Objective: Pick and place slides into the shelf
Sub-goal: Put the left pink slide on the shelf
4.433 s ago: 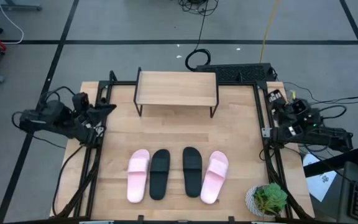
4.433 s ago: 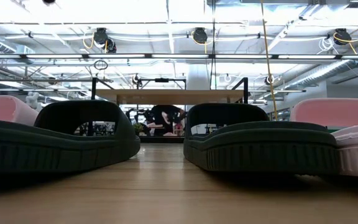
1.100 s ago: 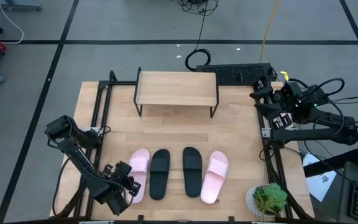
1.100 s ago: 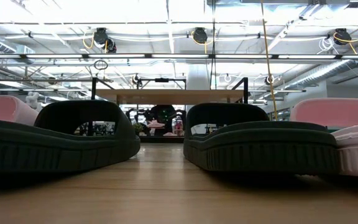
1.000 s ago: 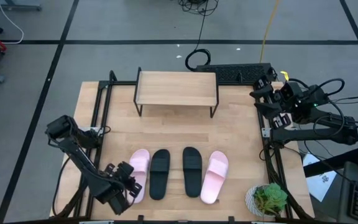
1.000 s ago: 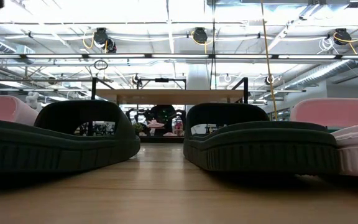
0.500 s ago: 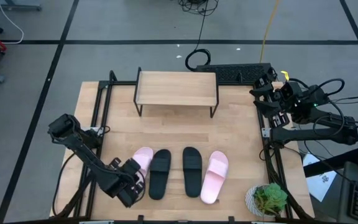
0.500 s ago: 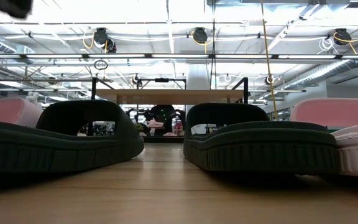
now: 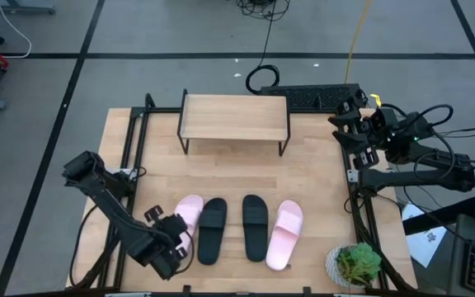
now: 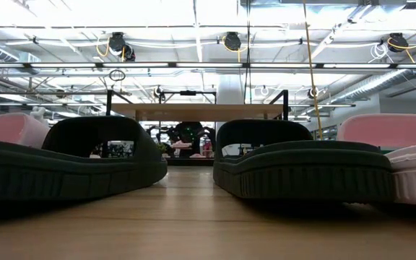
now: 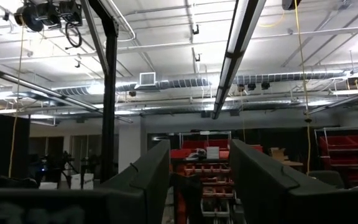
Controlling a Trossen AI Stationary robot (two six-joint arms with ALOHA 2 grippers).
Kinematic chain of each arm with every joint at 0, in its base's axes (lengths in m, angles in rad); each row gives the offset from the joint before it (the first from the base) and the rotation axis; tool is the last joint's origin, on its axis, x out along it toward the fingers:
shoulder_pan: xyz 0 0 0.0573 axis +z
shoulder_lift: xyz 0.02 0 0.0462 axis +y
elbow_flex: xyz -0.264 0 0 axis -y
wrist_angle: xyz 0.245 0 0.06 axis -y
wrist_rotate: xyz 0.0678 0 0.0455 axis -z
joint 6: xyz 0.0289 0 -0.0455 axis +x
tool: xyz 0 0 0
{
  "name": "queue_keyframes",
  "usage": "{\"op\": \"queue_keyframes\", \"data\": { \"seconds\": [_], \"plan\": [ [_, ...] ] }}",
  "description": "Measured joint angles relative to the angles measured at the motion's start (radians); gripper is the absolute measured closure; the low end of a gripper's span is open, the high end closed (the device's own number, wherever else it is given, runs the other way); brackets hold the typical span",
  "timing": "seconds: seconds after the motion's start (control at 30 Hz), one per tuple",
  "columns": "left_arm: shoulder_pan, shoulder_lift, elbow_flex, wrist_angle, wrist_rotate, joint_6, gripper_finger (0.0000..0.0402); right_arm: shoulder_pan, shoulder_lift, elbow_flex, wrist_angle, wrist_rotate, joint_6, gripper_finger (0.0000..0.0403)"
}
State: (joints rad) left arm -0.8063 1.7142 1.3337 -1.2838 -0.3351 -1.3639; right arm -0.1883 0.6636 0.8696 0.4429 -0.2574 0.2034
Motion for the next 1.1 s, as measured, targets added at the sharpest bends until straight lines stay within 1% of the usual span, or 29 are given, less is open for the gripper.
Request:
{"op": "queue_keyframes", "data": {
  "seconds": [0.23,0.4,0.5,0.57,0.67,0.77,0.83,0.9,1.0,1.1],
  "plan": [
    [0.029,0.000,-0.004,0.004,-0.008,0.088,0.0266,0.000,0.000,0.000,0.000,-0.001,0.020,0.0248],
    [0.025,0.000,-0.004,0.006,-0.012,0.126,0.0266,0.000,0.000,0.000,0.000,0.000,0.020,0.0248],
    [0.010,0.007,-0.004,0.011,-0.035,0.137,0.0266,0.000,0.000,0.000,-0.006,0.001,0.023,0.0248],
    [-0.002,0.030,-0.004,0.017,-0.042,0.144,0.0266,0.000,0.000,0.000,-0.015,0.023,0.023,0.0248],
    [-0.030,0.081,-0.005,0.020,-0.042,0.129,0.0266,0.000,0.002,0.000,-0.039,0.026,0.024,0.0248],
    [-0.059,0.143,-0.001,0.016,-0.008,0.105,0.0266,0.000,0.006,0.000,-0.053,0.023,0.024,0.0248],
    [-0.071,0.174,0.022,-0.026,0.002,0.087,0.0266,0.000,0.010,0.000,-0.067,0.021,0.024,0.0248],
    [-0.081,0.194,0.053,-0.095,-0.011,0.069,0.0266,0.000,0.013,0.000,-0.091,0.021,0.022,0.0248],
    [-0.075,0.207,0.099,-0.197,-0.054,0.045,0.0266,0.000,0.023,0.000,-0.128,0.021,0.016,0.0248],
    [-0.059,0.196,0.132,-0.211,-0.112,0.050,0.0266,0.000,0.039,0.000,-0.149,0.021,0.000,0.0248]
  ]
}}
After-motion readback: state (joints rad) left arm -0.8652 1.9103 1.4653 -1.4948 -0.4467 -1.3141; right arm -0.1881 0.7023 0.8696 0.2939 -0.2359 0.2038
